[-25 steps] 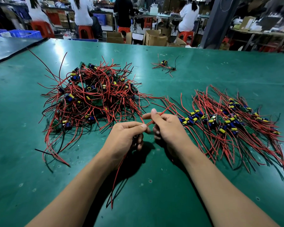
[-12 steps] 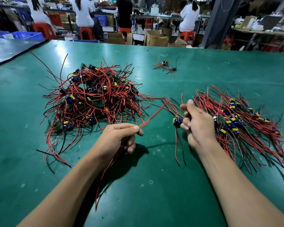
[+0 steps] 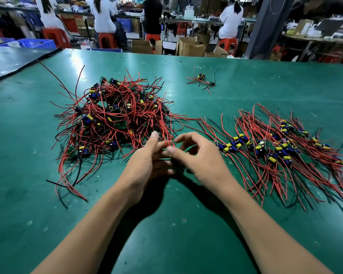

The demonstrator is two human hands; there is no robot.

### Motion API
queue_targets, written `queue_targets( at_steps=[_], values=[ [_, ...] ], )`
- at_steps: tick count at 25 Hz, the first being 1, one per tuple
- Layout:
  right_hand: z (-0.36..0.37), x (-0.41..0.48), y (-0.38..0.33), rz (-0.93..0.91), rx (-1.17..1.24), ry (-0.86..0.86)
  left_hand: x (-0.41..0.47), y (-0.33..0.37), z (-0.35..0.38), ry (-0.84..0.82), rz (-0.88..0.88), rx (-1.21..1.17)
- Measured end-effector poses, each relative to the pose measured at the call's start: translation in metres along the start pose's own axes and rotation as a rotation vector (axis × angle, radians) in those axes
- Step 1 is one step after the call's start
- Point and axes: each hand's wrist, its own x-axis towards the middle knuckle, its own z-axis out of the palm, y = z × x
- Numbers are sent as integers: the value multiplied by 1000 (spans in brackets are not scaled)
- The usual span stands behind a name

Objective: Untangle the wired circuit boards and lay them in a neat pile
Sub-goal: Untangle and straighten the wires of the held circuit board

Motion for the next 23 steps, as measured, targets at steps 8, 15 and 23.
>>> queue_targets(
  at_steps=[8,15,23],
  values=[
    [-5,4,7,-89,-275,275,0,-3,4,3,26,119],
    [-35,8,10,-64,-601,350,0,-2,5,46,49,168],
    [-10,2,8,-4,-871,103,0,-5,-1,-73,26,231]
  ],
)
